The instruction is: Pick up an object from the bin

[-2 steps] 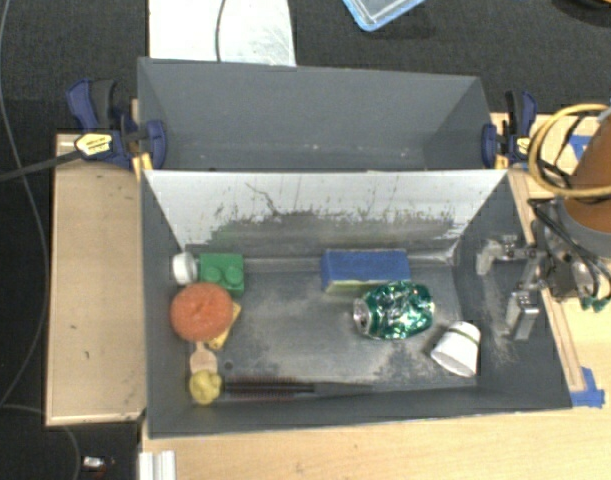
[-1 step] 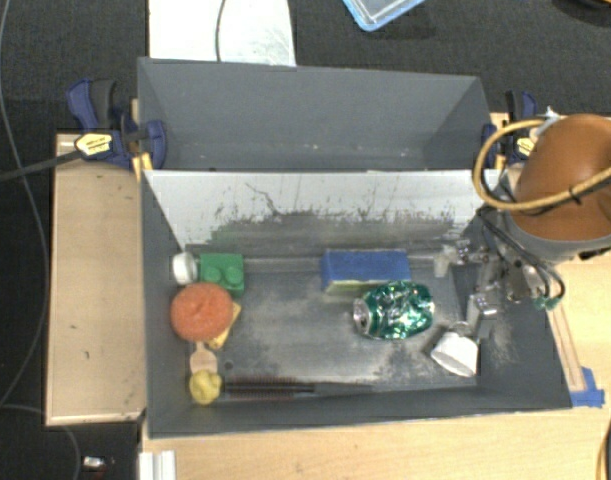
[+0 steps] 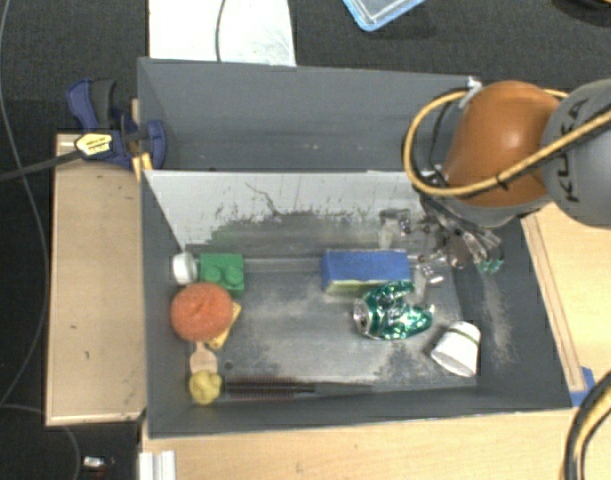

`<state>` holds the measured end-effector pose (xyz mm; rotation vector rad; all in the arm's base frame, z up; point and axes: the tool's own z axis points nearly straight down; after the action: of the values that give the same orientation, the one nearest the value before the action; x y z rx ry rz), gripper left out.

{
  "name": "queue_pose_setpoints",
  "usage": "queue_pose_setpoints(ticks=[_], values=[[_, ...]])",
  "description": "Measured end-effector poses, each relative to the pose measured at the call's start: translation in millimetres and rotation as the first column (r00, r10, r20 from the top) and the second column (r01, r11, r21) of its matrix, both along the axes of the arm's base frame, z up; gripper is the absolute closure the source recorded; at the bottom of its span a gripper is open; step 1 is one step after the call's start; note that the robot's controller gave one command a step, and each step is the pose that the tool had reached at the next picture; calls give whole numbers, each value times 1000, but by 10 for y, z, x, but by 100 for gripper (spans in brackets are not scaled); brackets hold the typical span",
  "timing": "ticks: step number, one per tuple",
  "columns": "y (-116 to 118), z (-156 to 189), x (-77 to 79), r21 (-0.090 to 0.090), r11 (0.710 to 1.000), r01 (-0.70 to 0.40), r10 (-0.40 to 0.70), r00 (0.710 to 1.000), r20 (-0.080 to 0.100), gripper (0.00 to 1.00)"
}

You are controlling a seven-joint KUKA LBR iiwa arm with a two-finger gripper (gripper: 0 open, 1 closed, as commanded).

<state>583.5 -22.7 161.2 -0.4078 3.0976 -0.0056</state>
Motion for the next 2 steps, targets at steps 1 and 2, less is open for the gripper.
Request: queue_pose_setpoints(ticks=[1,2], values=[[194,-583,-33,1,999,35,-35,999,-20,0],[-80,-817,-141,-7,955,-298,298,955,7,0]])
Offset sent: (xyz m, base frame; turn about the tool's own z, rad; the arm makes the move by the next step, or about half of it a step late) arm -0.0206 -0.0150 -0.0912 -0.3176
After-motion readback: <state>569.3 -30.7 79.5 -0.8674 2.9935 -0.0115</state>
